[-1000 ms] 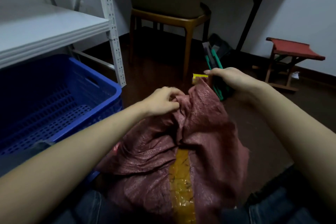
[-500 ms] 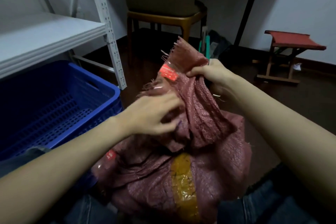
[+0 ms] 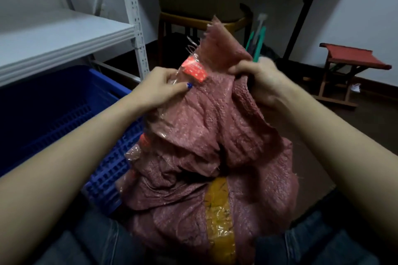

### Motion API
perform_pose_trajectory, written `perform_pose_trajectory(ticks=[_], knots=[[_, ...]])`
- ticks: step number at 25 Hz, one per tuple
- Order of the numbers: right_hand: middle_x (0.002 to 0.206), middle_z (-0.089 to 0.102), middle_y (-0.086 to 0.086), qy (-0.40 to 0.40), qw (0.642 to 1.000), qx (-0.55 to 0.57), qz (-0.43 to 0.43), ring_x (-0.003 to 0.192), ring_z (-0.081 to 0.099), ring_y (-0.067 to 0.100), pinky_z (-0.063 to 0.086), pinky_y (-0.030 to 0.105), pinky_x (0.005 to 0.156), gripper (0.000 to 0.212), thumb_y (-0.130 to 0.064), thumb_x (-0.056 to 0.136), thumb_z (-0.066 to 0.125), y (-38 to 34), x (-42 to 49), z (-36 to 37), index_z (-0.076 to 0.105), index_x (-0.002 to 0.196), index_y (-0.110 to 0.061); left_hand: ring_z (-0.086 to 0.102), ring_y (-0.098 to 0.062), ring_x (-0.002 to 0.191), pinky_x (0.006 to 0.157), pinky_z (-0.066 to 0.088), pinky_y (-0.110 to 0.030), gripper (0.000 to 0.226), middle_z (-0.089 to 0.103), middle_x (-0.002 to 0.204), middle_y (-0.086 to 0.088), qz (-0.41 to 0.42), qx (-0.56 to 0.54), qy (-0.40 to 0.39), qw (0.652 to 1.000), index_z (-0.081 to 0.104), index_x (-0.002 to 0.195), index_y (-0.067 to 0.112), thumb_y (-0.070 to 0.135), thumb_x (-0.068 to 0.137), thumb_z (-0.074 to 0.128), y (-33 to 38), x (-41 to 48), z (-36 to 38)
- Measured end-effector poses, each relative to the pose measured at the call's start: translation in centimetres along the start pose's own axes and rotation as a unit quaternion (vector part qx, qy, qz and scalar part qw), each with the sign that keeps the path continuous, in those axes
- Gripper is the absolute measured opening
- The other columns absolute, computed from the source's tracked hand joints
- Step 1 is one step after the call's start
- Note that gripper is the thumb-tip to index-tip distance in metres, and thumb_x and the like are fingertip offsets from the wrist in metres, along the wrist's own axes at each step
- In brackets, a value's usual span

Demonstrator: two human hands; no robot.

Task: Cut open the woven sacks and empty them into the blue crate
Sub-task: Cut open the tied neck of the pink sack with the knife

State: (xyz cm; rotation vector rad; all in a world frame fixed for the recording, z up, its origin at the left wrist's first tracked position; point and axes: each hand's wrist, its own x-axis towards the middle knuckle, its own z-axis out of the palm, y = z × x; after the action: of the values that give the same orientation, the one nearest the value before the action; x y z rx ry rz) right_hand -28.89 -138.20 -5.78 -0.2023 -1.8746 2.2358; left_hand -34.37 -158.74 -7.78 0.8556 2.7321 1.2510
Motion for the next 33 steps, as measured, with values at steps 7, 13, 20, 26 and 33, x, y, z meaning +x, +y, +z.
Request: perform_pose_trajectory(ticks=[7, 13, 20, 26, 33], knots=[[0.070, 0.068, -0.010, 0.022, 0.951, -0.213, -0.224, 0.071, 0.063, 0.003, 0.047, 0.021, 0.068, 0.022, -0.029, 0.081, 0.067, -4.0, -0.3, 0.9, 0.061, 0.061, -0.021, 0.060, -0.032, 0.093, 0.062, 0.039, -0.034, 0.016, 0.062, 0.094, -0.009, 0.210, 0.327, 0.090, 0.917, 0.058, 0.101, 0.011, 0.021, 0.091, 0.052, -0.5, -0.3, -0.6], [0.060, 0.053, -0.001, -0.179, 0.916, -0.359, 0.012, 0.056, 0.053, 0.008, 0.044, 0.018, 0.052, 0.033, -0.022, 0.076, 0.076, 0.1, -0.1, 2.2, 0.048, 0.061, -0.014, 0.061, -0.033, 0.093, 0.073, 0.044, -0.039, 0.018, 0.066, 0.094, -0.013, 0.182, 0.284, 0.035, 0.941, 0.060, 0.102, 0.008, 0.015, 0.086, 0.057, -1.7, 0.4, -0.4], [0.065, 0.066, -0.005, -0.161, 0.928, -0.332, 0.055, 0.060, 0.064, 0.004, 0.054, 0.019, 0.062, 0.032, 0.004, 0.073, 0.074, 3.5, -0.4, -0.1, 0.048, 0.072, -0.014, 0.057, -0.022, 0.087, 0.069, 0.033, -0.024, 0.028, 0.059, 0.090, -0.001, 0.051, 0.198, -0.142, 0.968, 0.056, 0.110, 0.013, 0.022, 0.084, 0.062, -2.8, 1.2, 1.8], [0.068, 0.058, -0.004, -0.067, 0.913, -0.400, -0.045, 0.064, 0.060, 0.003, 0.051, 0.020, 0.069, 0.039, 0.000, 0.070, 0.079, 4.2, 1.1, -1.7, 0.044, 0.070, -0.019, 0.055, -0.003, 0.074, 0.067, 0.042, -0.020, 0.024, 0.060, 0.079, 0.008, 0.003, 0.059, -0.208, 0.976, 0.063, 0.091, 0.021, 0.044, 0.083, 0.063, -3.0, 2.5, 2.1], [0.062, 0.050, -0.007, -0.053, 0.894, -0.435, -0.091, 0.052, 0.049, 0.001, 0.042, 0.019, 0.052, 0.032, -0.029, 0.081, 0.072, 3.6, 0.8, -3.3, 0.043, 0.069, -0.024, 0.047, -0.005, 0.052, 0.055, 0.036, -0.017, 0.030, 0.049, 0.055, 0.003, 0.148, 0.167, -0.113, 0.968, 0.049, 0.062, 0.023, 0.039, 0.082, 0.066, -2.7, 2.7, 3.3]])
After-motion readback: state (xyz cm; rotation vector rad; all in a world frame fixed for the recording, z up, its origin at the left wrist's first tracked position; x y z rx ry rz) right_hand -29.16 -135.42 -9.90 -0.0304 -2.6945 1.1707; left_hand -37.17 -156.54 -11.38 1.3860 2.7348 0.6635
